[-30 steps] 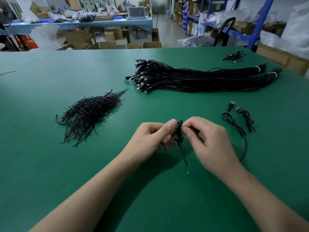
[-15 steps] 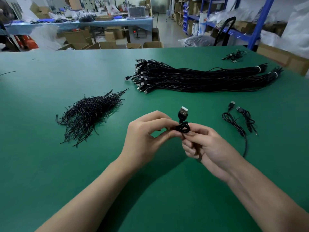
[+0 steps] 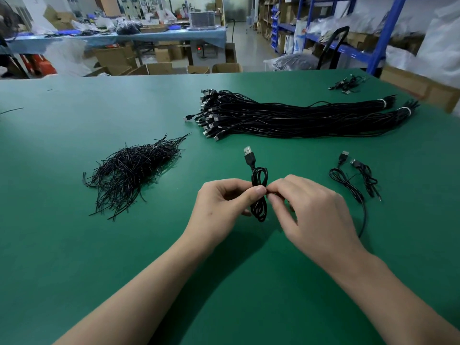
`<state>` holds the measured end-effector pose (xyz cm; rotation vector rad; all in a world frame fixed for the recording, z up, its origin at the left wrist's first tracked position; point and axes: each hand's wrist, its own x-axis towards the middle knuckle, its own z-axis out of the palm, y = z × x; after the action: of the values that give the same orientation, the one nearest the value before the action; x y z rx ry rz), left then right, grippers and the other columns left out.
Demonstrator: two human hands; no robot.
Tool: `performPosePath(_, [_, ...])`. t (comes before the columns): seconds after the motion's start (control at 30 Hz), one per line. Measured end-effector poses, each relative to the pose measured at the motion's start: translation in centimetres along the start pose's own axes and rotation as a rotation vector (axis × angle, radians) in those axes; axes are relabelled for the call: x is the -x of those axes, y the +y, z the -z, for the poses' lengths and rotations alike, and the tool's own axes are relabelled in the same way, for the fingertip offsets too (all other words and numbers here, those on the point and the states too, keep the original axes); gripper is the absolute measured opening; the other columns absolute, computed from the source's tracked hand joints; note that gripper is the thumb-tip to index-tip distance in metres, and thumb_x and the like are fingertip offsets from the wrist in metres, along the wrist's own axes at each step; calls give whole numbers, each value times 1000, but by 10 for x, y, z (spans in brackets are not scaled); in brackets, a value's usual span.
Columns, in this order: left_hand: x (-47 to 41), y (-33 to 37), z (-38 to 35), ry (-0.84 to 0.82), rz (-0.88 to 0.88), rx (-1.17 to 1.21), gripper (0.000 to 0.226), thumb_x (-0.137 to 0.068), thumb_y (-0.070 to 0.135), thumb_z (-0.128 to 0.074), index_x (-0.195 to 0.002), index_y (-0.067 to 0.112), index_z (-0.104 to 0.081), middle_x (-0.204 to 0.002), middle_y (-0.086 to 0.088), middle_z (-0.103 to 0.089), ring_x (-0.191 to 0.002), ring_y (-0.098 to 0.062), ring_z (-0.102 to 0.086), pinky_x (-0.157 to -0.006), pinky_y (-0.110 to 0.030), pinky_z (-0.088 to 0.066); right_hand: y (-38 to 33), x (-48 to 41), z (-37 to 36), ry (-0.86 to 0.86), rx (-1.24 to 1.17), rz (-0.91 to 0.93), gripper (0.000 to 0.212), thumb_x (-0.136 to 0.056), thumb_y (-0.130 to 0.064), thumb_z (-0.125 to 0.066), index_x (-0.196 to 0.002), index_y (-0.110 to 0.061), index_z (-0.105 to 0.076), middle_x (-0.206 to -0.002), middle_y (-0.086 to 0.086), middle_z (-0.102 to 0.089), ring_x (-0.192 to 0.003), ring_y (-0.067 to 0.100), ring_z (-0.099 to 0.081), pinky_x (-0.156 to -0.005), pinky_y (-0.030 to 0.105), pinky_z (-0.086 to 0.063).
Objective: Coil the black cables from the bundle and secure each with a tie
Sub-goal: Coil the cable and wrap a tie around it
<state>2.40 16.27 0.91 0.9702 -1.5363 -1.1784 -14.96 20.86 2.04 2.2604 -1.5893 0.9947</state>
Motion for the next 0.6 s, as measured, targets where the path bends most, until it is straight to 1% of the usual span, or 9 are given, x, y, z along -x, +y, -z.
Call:
performPosePath(0.1, [1, 1, -1, -6, -33, -9, 15, -90, 21, -76, -75, 24, -78, -65, 10, -68, -62, -4, -60, -63, -15, -48, -4, 1, 0, 48, 70, 17, 13, -97, -22, -55, -91, -18, -66, -76, -5, -60, -70, 19, -58, -57, 37, -47])
performPosePath(0.17, [2, -1, -1, -6, -60, -45, 9, -89, 24, -77, -80, 23, -79, -70, 6, -72, -67, -6, -62, -66, -24, -52, -6, 1, -2, 36, 4, -40, 14, -97, -21, -55, -84, -19, -61, -70, -6, -55, -63, 17, -53, -55, 36, -43])
performPosePath(0.23, [3, -1, -1, 14, -106, -78, 3, -87, 24, -79, -85, 22, -79, -78, 3, -75, -73, -9, -67, -72, -33, -57, -6, 1, -6, -9, -246, -177, 19, -97, -17, -58, -79, -22, -59, -64, -6, -53, -56, 13, -48, -52, 32, -40])
performPosePath(0.33, [2, 0, 2, 44, -279, -217, 5, -85, 18, -80, -87, 22, -78, -81, 7, -74, -76, -8, -70, -73, -27, -56, -2, -3, -7, -169, -727, -456, 19, -99, -15, -59, -82, -21, -66, -60, -5, -57, -52, 12, -47, -50, 25, -37])
performPosePath(0.4, [0, 2, 6, 35, -433, -330, 6, -85, 17, -81, -90, 16, -79, -83, 9, -72, -77, -10, -68, -72, -27, -54, 2, -3, -5, -301, -1045, -611, 13, -100, -13, -58, -90, -13, -67, -61, -2, -54, -51, 10, -44, -46, 18, -34])
performPosePath(0.47, [-1, 3, 11, 24, -573, -427, 10, -86, 20, -79, -94, 13, -79, -86, 5, -71, -77, -7, -66, -72, -25, -54, 6, -3, -2, -425, -1345, -730, 14, -94, -15, -63, -98, -2, -65, -61, 1, -50, -49, 9, -40, -42, 16, -28])
performPosePath(0.5, [-1, 3, 12, 19, -620, -463, 12, -87, 21, -79, -95, 12, -79, -87, 4, -71, -78, -8, -67, -72, -25, -54, 7, -3, 0, -469, -1451, -764, 17, -90, -18, -65, -99, -3, -65, -61, 1, -48, -49, 9, -39, -41, 16, -25])
performPosePath(0.57, [-2, 3, 13, 18, -617, -486, 13, -87, 22, -79, -95, 12, -79, -86, 4, -72, -77, -10, -67, -72, -26, -55, 8, -4, 1, -485, -1461, -772, 11, -91, -18, -65, -96, -8, -66, -62, 0, -49, -49, 8, -39, -41, 16, -25])
performPosePath(0.6, [-1, 3, 11, 28, -554, -458, 11, -86, 22, -79, -94, 13, -79, -84, 6, -73, -76, -10, -68, -71, -27, -55, 6, -4, 1, -448, -1345, -732, 7, -96, -18, -63, -93, -12, -67, -62, -1, -52, -50, 8, -41, -42, 16, -27])
